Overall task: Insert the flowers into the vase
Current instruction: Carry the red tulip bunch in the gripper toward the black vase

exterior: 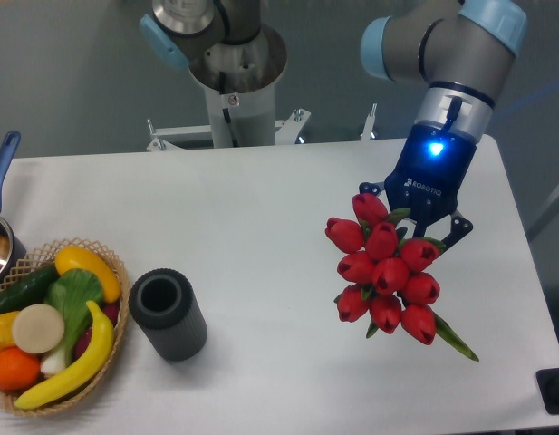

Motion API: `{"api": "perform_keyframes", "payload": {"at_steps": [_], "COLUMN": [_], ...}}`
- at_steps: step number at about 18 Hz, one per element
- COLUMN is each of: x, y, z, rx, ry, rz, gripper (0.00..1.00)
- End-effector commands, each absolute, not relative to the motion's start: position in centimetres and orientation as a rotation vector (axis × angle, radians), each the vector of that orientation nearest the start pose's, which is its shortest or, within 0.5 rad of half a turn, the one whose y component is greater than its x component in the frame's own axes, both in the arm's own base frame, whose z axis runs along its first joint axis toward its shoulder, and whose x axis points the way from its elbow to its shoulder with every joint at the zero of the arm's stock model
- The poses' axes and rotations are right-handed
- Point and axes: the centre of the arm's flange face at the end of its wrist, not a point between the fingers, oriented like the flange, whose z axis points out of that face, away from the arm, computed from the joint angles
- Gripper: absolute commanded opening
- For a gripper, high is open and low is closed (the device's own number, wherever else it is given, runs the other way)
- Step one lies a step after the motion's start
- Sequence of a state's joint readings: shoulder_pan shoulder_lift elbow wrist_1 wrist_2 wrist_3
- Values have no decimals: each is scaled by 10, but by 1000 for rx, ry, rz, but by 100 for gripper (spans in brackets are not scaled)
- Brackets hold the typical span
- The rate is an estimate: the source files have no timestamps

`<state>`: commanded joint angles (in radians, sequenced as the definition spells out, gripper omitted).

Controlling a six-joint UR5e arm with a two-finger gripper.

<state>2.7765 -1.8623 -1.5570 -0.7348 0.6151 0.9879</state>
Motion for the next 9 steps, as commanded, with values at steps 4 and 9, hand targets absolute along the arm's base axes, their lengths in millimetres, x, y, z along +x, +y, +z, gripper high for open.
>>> {"api": "perform_keyframes", "payload": {"at_steps": [4,9], "x": [-497,-494], "y": [423,430], "z": [463,459], "rx": [-2082,-2084], "ry": [81,88], "rz": [30,16], "gripper": [31,31]}}
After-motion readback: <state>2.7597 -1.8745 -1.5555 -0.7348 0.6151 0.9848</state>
